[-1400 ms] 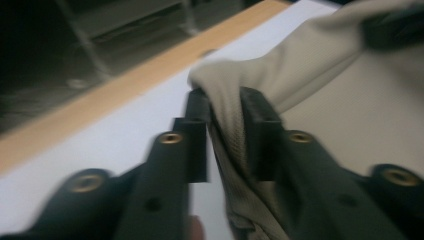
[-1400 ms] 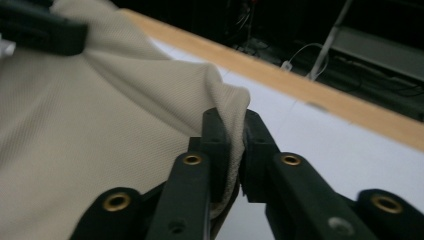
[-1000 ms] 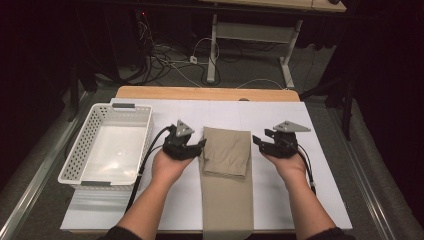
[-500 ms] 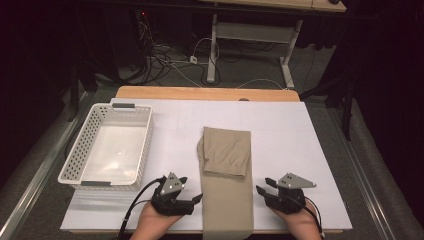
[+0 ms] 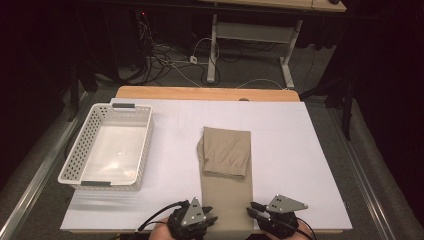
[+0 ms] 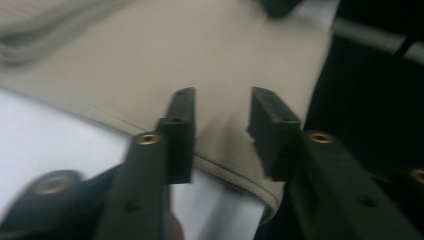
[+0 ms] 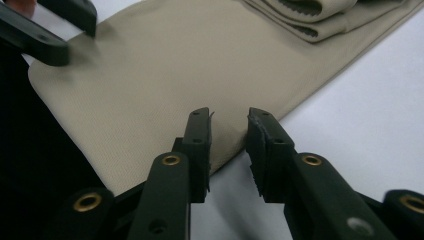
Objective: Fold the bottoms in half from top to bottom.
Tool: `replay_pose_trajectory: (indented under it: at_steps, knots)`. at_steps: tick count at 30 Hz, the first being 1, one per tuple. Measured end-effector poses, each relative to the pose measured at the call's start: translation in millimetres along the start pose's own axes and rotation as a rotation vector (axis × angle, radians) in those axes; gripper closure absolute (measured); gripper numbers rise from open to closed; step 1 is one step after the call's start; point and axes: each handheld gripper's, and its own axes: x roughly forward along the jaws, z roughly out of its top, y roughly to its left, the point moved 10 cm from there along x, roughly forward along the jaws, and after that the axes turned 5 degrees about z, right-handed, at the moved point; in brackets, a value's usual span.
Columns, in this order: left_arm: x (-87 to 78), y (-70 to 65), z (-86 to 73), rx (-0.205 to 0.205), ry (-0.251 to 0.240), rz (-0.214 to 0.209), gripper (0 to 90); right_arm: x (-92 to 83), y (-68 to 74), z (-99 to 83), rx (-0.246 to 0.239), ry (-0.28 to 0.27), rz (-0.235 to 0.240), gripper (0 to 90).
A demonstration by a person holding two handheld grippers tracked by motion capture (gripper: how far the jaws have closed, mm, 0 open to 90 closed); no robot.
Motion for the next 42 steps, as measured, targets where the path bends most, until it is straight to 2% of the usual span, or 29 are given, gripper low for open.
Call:
replay_pose_trajectory:
  at_steps: [3,6,10,13,17,18,20,22,23,24,25,27,28,30,33,36,38,41,42]
  knots:
    - [2.9,-1.6,3.6,-0.013,0.001,-0.001,78.7,-0.7,1.6,-0.4,-0.013,0.01,0.006,87.8]
    - [2.3,-4.3,3.6,-0.007,0.005,-0.004,83.9,-2.4,1.3,-0.4,-0.024,0.009,0.0,89.3]
    - [2.5,-5.4,4.7,-0.031,0.009,-0.016,84.1,-6.6,-0.1,-1.0,-0.017,0.004,-0.008,89.9]
    - [2.9,-6.9,5.3,-0.026,0.003,-0.021,85.6,-8.3,-0.4,-1.4,-0.017,0.004,-0.012,89.9]
    - [-0.1,-5.3,6.5,-0.045,-0.011,-0.025,85.0,-8.0,-1.0,-1.7,-0.018,0.006,-0.006,89.6]
    - [-1.6,-3.8,7.5,-0.051,-0.019,-0.025,81.0,-7.8,-0.8,-1.3,-0.018,0.003,-0.002,86.9]
    - [-5.4,3.8,10.6,-0.07,-0.043,-0.007,72.0,-7.2,0.0,1.3,-0.012,-0.011,0.01,77.5]
    - [-9.0,17.9,14.2,-0.106,-0.068,0.036,61.6,-6.9,-0.6,5.8,-0.003,-0.032,0.016,69.9]
    - [-9.0,17.9,14.2,-0.106,-0.068,0.036,56.9,-6.6,-1.4,8.2,-0.002,-0.038,0.016,67.2]
    - [-11.4,36.1,18.8,-0.158,-0.089,0.064,54.8,-5.8,-2.9,10.5,0.0,-0.045,0.009,64.0]
    - [-11.1,42.3,20.4,-0.17,-0.092,0.073,51.2,-4.1,-5.5,13.6,0.007,-0.049,0.001,60.0]
    - [-8.6,61.2,25.8,-0.182,-0.087,0.11,44.5,-1.0,-10.8,19.2,0.012,-0.057,-0.013,54.8]
    - [-7.0,67.2,28.8,-0.181,-0.09,0.12,44.4,2.1,-16.0,23.9,0.012,-0.056,-0.028,51.5]
    - [0.2,81.9,38.4,-0.176,-0.096,0.16,37.5,6.9,-26.2,32.4,0.017,-0.059,-0.051,46.5]
    - [16.8,100.9,51.8,-0.167,-0.077,0.177,41.5,20.2,-45.1,47.9,0.04,-0.059,-0.074,40.4]
    - [29.9,112.9,57.9,-0.164,-0.044,0.185,41.2,38.2,-60.5,61.0,0.043,-0.034,-0.095,39.7]
    - [38.5,116.8,57.9,-0.158,-0.014,0.176,41.8,50.1,-68.0,67.6,0.046,-0.014,-0.097,39.0]
    - [47.6,119.1,52.5,-0.169,0.025,0.16,51.1,66.1,-73.7,70.7,0.062,0.024,-0.071,38.6]
    - [48.6,119.2,51.0,-0.171,0.029,0.164,53.4,69.2,-73.9,71.1,0.07,0.027,-0.056,42.6]
